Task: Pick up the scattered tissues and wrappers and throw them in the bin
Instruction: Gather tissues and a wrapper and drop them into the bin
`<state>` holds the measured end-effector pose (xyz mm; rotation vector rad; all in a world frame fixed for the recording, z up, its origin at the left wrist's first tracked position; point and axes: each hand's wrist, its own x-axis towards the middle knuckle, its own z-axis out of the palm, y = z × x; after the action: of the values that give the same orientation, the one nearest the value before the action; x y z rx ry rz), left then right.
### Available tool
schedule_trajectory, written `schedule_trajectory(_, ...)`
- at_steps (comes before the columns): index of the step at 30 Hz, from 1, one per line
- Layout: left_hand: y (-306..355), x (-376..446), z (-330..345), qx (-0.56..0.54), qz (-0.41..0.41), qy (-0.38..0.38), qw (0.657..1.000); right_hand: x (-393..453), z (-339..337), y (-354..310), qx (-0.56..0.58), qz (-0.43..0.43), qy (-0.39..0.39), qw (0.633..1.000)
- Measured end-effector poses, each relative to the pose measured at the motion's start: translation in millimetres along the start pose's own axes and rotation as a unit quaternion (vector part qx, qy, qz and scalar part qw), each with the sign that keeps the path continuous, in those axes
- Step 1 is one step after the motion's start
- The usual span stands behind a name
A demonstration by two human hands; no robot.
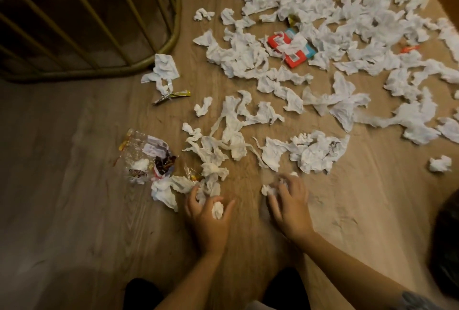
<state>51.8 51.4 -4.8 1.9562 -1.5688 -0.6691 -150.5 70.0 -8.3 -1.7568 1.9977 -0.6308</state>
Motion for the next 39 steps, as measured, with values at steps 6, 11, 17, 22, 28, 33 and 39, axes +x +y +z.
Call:
schedule_trajectory(6,-21,-31,1,-0.029,0.01,-0.041,0.999,-18,9,2,0.063,-0.041,-0.058,0.995)
schedule_trajectory(11,-9,-8,-13,-0.131,-0.102,0.06,0.984,24,21,-37,0.132,-0.109,-0.065,0.983)
schedule_trajectory(17,-14,63,-35,-0.072,-0.036,0.18,0.98,108,39,-91,0.087,-0.193,-0.075,0.974)
schedule_trajectory(22,-34,69,-18,0.009,-0.074,0.126,0.989,149,69,-103,-0.018,-0.251,-0.163,0.954)
schedule_trajectory(28,-40,34,-7,-0.004,-0.107,0.132,0.985,130,84,-84,-0.113,-0.299,-0.192,0.928)
schedule_trajectory(33,-41,21,-15,-0.044,-0.116,0.156,0.98,99,79,-68,0.011,-0.282,-0.143,0.949)
schedule_trajectory(39,-24,10,-30,-0.074,-0.071,0.175,0.979,70,57,-71,0.151,-0.212,-0.128,0.957)
